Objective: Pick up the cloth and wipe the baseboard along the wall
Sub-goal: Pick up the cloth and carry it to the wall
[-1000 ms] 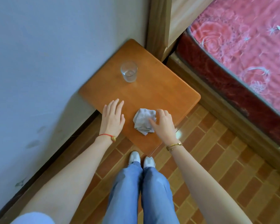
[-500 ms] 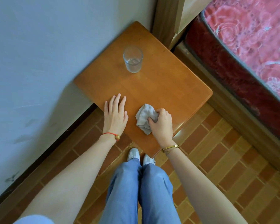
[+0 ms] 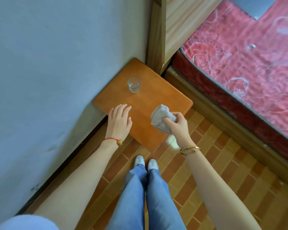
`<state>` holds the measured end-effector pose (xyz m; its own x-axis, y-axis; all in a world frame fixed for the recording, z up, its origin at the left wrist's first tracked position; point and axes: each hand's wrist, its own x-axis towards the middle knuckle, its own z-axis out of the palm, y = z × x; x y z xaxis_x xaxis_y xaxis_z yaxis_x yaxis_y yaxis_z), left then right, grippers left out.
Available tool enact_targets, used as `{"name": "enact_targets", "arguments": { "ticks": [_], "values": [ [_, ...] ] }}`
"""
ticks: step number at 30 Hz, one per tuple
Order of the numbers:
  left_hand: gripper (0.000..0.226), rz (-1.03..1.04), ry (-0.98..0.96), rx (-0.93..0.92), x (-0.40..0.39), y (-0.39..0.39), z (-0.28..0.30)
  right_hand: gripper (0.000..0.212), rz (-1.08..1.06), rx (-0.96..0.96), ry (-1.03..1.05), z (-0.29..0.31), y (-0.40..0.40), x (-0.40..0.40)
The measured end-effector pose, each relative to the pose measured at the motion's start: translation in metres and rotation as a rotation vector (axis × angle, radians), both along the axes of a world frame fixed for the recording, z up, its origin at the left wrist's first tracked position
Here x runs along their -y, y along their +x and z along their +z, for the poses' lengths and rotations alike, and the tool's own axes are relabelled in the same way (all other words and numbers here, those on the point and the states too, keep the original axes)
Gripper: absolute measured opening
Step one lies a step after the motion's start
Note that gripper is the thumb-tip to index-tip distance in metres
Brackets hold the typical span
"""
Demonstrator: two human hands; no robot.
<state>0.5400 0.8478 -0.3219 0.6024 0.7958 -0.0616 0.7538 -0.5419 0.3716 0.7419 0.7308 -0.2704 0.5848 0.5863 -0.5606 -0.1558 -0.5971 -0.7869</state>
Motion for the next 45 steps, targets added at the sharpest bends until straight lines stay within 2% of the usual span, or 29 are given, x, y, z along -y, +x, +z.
{"name": "enact_targets", "arguments": {
  "ticks": [6,12,22,28,38,45],
  "values": [
    [0.04,-0.119,0.093,0.095,0.017,0.001,0.098,0.028,-0.156,-0.173,0.23,0.102,0.0,0.04],
    [0.037,-0.208,0.136,0.199,0.048,-0.004,0.162,0.032,-0.226,-0.174,0.34,0.16,-0.01,0.093],
    [0.035,-0.388,0.071,0.268,0.092,0.013,0.204,0.024,-0.476,-0.022,0.357,0.193,-0.027,0.18],
    [0.033,-0.563,0.007,0.279,0.111,0.053,0.221,0.033,-0.697,0.061,0.387,0.206,-0.021,0.229],
    [0.028,-0.856,-0.061,0.251,0.195,0.17,0.238,0.028,-1.035,0.117,0.363,0.203,0.009,0.335],
    [0.026,-1.018,-0.105,0.302,0.292,0.277,0.246,0.029,-1.213,0.158,0.372,0.219,0.062,0.437]
  ]
}}
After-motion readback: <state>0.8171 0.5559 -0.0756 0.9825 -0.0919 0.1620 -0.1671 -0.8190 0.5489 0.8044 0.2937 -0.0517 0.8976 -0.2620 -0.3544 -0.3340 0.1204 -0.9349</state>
